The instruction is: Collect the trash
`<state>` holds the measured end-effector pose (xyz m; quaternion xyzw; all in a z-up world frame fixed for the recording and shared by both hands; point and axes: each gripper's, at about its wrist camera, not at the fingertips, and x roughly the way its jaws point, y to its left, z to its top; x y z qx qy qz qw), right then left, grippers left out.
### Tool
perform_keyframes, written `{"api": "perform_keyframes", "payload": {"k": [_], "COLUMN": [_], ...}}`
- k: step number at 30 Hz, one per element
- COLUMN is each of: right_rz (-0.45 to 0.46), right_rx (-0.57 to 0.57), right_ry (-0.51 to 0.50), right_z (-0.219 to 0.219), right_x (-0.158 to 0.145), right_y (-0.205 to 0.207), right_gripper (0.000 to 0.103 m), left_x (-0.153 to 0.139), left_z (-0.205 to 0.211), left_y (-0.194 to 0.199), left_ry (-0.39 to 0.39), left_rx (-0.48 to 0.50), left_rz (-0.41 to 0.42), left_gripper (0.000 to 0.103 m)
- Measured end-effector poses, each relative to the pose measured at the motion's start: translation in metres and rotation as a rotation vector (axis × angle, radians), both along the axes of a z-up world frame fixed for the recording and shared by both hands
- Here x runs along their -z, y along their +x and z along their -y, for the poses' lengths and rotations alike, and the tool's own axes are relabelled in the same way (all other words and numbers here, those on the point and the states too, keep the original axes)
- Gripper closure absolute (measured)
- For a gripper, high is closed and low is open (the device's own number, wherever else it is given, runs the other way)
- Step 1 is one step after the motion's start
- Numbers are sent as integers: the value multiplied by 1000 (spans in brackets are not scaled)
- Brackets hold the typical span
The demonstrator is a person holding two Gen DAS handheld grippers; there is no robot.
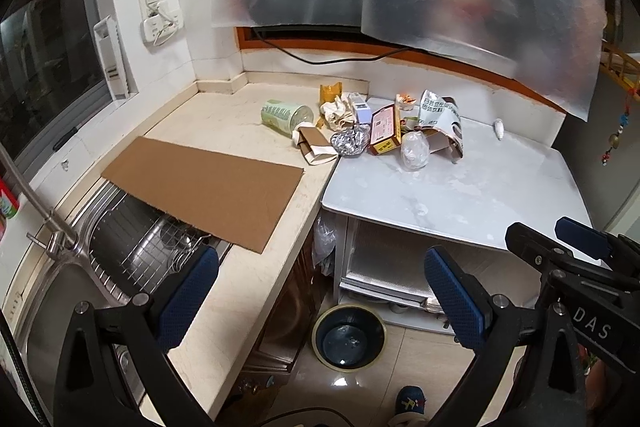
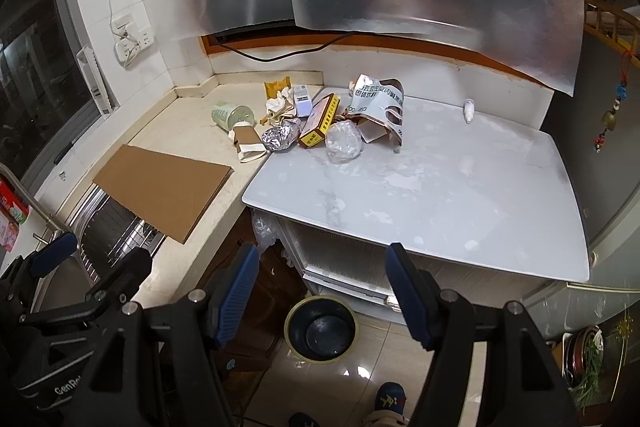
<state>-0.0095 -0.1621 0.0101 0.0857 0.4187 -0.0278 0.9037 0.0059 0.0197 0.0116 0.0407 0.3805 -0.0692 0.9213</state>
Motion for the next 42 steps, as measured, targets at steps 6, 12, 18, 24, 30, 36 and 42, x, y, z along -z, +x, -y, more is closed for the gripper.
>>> {"api": "perform_keyframes", "payload": {"k": [6,12,18,24,30,36,42], "right_rz": [5,15,22,30,-7,-57,-84], "right_rx": [37,29,-24,-59,-36,17,80], "right_ry": [-12,-8,37,62,64,71,93], "right_z": [-3,7,37,92,162,229,282], "right_x": [-4,-2,5,12,30,53,84], "right_y": [-3,13,54,106,151,185,217], "right_gripper": [36,36,36,36,36,36,36], "left_x": [-1,-2,-5,-5,0,7,38], "left_z": [-2,12,44,98,170,226,259], "left_y": [4,19,54,101,152,209,274], "left_ry": [-16,8,51,83,52,-3,-55], "left_rx": [54,66,18,6,42,88,138], "left_rz": [13,28,32,11,-20,-59,-186], "left_gripper": [2,2,2,2,2,2,2]}}
